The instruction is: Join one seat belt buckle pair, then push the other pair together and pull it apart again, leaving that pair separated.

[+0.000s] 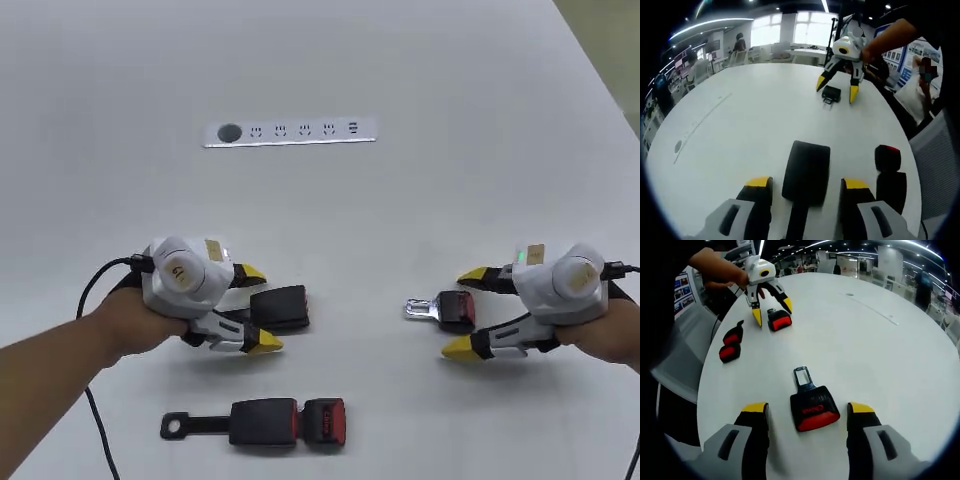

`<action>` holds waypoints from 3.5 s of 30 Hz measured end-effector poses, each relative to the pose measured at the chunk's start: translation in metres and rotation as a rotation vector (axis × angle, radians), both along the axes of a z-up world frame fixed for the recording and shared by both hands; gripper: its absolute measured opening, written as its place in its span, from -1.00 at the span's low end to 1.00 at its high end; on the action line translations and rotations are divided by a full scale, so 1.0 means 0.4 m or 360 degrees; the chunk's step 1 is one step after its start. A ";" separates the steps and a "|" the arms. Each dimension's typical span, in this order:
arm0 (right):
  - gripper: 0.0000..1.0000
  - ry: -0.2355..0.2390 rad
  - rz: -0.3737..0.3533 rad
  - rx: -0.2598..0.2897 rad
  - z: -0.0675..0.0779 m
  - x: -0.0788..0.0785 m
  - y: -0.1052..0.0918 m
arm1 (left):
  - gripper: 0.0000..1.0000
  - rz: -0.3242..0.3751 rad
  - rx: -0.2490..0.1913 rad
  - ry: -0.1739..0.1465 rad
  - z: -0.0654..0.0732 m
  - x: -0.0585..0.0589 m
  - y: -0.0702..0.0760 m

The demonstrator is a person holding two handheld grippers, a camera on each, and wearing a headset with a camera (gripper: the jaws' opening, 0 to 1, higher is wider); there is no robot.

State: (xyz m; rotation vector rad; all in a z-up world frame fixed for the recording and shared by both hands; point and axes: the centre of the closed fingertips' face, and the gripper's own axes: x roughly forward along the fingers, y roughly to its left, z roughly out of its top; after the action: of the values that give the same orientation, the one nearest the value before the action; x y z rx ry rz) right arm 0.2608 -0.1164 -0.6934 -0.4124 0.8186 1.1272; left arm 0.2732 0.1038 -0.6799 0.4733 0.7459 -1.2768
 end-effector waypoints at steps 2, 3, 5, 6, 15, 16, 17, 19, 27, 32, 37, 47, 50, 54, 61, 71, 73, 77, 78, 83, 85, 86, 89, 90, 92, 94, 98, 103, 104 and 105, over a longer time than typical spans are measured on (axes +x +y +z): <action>0.11 -0.0004 0.0052 -0.0021 -0.003 -0.007 0.001 | 0.05 -0.0023 0.0036 -0.0008 -0.008 -0.005 0.002; 0.08 -0.0006 0.0067 -0.0023 -0.004 -0.008 0.004 | 0.00 -0.0032 0.0043 0.0006 -0.012 -0.010 0.005; 0.04 -0.0012 0.0082 -0.0040 -0.006 -0.005 0.004 | -0.07 -0.0075 0.0036 -0.0029 -0.011 -0.008 -0.004; -0.03 -0.0021 0.0090 -0.0059 -0.007 0.000 -0.003 | -0.14 -0.0097 0.0058 -0.0051 -0.015 -0.005 -0.002; -0.32 -0.0059 0.0172 -0.0145 -0.004 0.002 -0.016 | -0.32 -0.0180 0.0070 -0.0072 -0.014 0.003 -0.002; -0.33 -0.0059 0.0179 -0.0145 -0.002 -0.001 -0.015 | -0.32 -0.0192 0.0071 -0.0068 -0.014 0.003 -0.002; -0.33 -0.0059 0.0183 -0.0143 -0.003 -0.002 -0.014 | -0.33 -0.0207 0.0074 -0.0068 -0.013 0.002 -0.002; -0.33 -0.0060 0.0192 -0.0143 -0.001 -0.003 -0.015 | -0.33 -0.0236 0.0084 -0.0065 -0.014 0.003 0.000; -0.34 -0.0061 0.0230 -0.0149 -0.001 0.000 -0.018 | -0.33 -0.0275 0.0099 -0.0055 -0.017 0.005 0.004; -0.34 -0.0061 0.0239 -0.0159 -0.001 0.000 -0.021 | -0.33 -0.0273 0.0102 -0.0051 -0.017 0.004 0.005; -0.34 -0.0059 0.0269 -0.0169 0.000 0.002 -0.009 | -0.33 -0.0277 0.0109 -0.0048 -0.014 0.000 0.006; -0.34 -0.0062 0.0313 -0.0160 0.012 0.014 0.043 | -0.33 -0.0265 0.0117 -0.0035 -0.015 0.000 0.010; -0.34 -0.0061 0.0322 -0.0158 0.017 0.020 0.054 | -0.33 -0.0268 0.0121 -0.0037 -0.014 -0.001 0.010; -0.34 -0.0071 0.0336 -0.0160 0.009 0.030 0.083 | -0.33 -0.0268 0.0125 -0.0038 -0.015 0.000 0.010; -0.34 -0.0075 0.0355 -0.0125 -0.010 0.026 0.150 | -0.33 -0.0261 0.0129 -0.0037 -0.017 0.000 0.011; -0.34 -0.0084 0.0372 -0.0079 -0.007 0.031 0.225 | -0.33 -0.0256 0.0134 -0.0036 -0.019 0.001 0.009; -0.34 -0.0094 0.0378 -0.0070 -0.008 0.032 0.246 | -0.33 -0.0256 0.0135 -0.0038 -0.020 0.002 0.010; -0.34 -0.0104 0.0387 -0.0069 -0.010 0.037 0.280 | -0.33 -0.0258 0.0136 -0.0039 -0.020 0.001 0.010; -0.34 -0.0106 0.0392 -0.0067 -0.011 0.037 0.293 | -0.33 -0.0257 0.0138 -0.0038 -0.019 0.000 0.009; -0.34 -0.0114 0.0384 -0.0049 -0.013 0.033 0.329 | -0.33 -0.0259 0.0155 -0.0039 -0.016 -0.004 0.008; -0.34 -0.0118 0.0404 -0.0055 -0.012 0.030 0.339 | -0.33 -0.0261 0.0155 -0.0038 -0.017 -0.003 0.010; -0.34 -0.0116 0.0401 -0.0053 -0.012 0.030 0.341 | -0.33 -0.0254 0.0156 -0.0035 -0.017 -0.002 0.009; -0.34 -0.0109 0.0393 -0.0037 -0.010 0.035 0.358 | -0.33 -0.0261 0.0165 -0.0038 -0.017 -0.003 0.010; -0.34 -0.0114 0.0400 -0.0040 -0.012 0.036 0.369 | -0.33 -0.0261 0.0166 -0.0038 -0.017 -0.002 0.010; -0.34 -0.0122 0.0436 -0.0068 -0.010 0.033 0.372 | -0.33 -0.0267 0.0166 -0.0036 -0.018 -0.002 0.011; -0.34 -0.0110 0.0418 -0.0049 -0.009 0.035 0.369 | -0.33 -0.0271 0.0167 -0.0037 -0.018 -0.001 0.011; -0.34 -0.0109 0.0417 -0.0051 -0.002 0.031 0.368 | -0.33 -0.0271 0.0186 -0.0036 -0.018 0.000 0.010; -0.35 -0.0110 0.0397 -0.0051 0.004 0.032 0.365 | -0.34 -0.0271 0.0202 -0.0036 -0.018 0.001 0.010; -0.35 -0.0112 0.0393 -0.0048 0.003 0.031 0.367 | -0.34 -0.0271 0.0205 -0.0036 -0.018 0.001 0.009; -0.35 -0.0113 0.0385 -0.0038 0.007 0.031 0.368 | -0.35 -0.0271 0.0206 -0.0035 -0.017 0.001 0.010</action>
State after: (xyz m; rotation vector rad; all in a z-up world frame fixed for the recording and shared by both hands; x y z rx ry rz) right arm 0.2732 0.0306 -0.6905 -0.5800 0.7336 1.3198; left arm 0.2735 0.1077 -0.6868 0.6665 0.7856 -1.3843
